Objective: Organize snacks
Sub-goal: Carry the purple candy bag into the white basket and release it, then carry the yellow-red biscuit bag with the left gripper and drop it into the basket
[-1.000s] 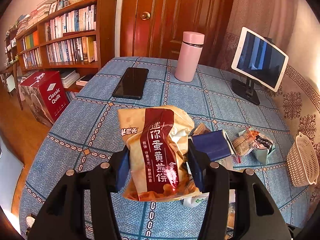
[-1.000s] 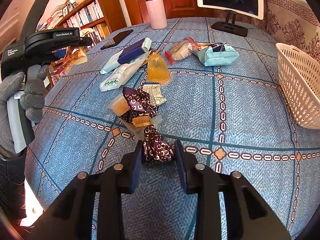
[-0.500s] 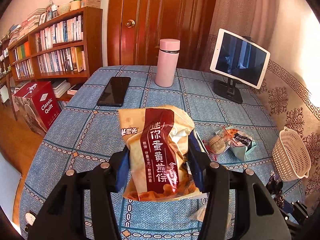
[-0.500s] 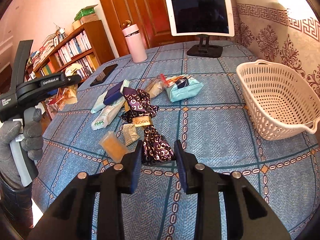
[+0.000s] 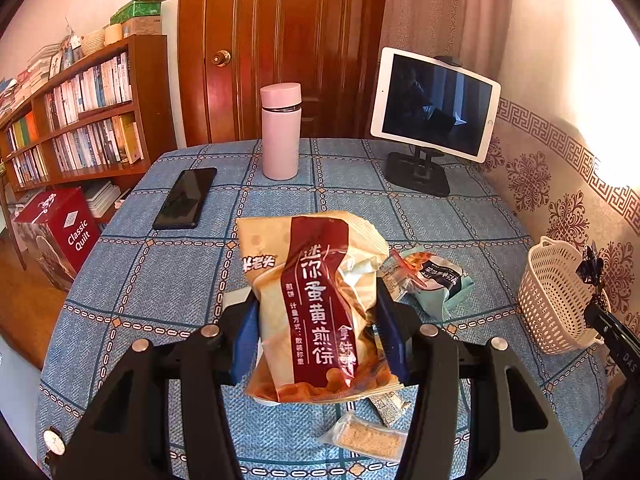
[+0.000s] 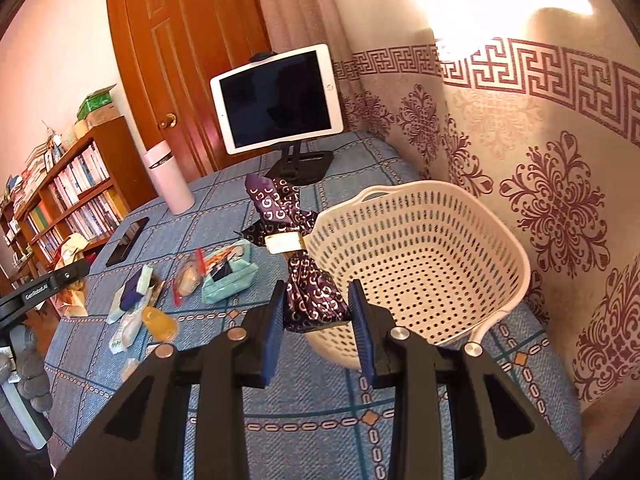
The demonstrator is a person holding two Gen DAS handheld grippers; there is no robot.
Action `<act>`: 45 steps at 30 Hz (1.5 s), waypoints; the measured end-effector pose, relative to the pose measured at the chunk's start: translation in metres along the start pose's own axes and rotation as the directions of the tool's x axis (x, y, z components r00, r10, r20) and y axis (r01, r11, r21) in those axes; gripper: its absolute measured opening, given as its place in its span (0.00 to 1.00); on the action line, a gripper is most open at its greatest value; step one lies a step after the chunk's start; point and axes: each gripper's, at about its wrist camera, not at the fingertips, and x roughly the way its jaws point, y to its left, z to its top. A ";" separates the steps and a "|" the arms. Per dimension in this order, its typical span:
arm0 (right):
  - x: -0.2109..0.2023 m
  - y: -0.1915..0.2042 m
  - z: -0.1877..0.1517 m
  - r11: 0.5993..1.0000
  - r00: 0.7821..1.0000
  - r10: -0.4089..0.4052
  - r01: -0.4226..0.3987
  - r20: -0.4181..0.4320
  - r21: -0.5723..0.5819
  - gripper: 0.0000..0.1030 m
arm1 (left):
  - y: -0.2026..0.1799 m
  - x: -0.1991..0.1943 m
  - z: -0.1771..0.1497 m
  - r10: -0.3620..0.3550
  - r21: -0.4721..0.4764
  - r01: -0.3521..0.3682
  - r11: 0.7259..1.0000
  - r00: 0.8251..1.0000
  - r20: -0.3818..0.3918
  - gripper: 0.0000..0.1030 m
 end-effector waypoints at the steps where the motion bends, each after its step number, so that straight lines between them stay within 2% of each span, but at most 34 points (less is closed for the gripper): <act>1: 0.002 -0.005 0.002 1.000 1.000 -0.010 0.010 0.002 0.008 0.31 | -0.004 0.000 0.001 -0.003 0.006 0.003 1.000 1.000 0.000 0.52; 11: 0.017 -0.040 0.012 0.995 0.997 -0.080 0.080 0.003 0.057 0.31 | -0.041 0.000 0.004 -0.026 0.064 0.026 0.998 1.000 0.000 0.52; 17: 0.019 -0.053 0.010 0.992 0.995 -0.098 0.097 0.008 0.085 0.40 | -0.061 0.001 0.005 -0.039 0.096 0.039 0.995 0.999 -0.002 0.52; 26: 0.012 -0.058 0.003 0.991 0.993 -0.114 0.112 0.023 0.076 0.41 | -0.092 0.006 0.008 -0.064 0.148 0.065 0.987 0.998 -0.012 0.52; 29: 0.011 -0.058 0.001 0.988 0.990 -0.141 0.139 0.027 0.063 0.46 | -0.109 0.007 0.011 -0.087 0.174 0.087 0.981 0.996 -0.008 0.52; 32: 0.009 -0.056 -0.001 0.987 0.987 -0.157 0.156 0.031 0.051 0.47 | -0.128 0.008 0.015 -0.123 0.203 0.120 0.972 0.992 0.002 0.52; 37: 0.004 -0.056 -0.003 0.984 0.983 -0.178 0.176 0.043 0.038 0.48 | -0.165 0.018 0.019 -0.208 0.244 0.205 0.948 0.978 -0.013 0.52; 45: 0.000 -0.053 -0.007 0.979 0.978 -0.204 0.205 0.051 0.002 0.50 | -0.222 0.036 0.020 -0.332 0.276 0.342 0.898 0.940 -0.083 0.52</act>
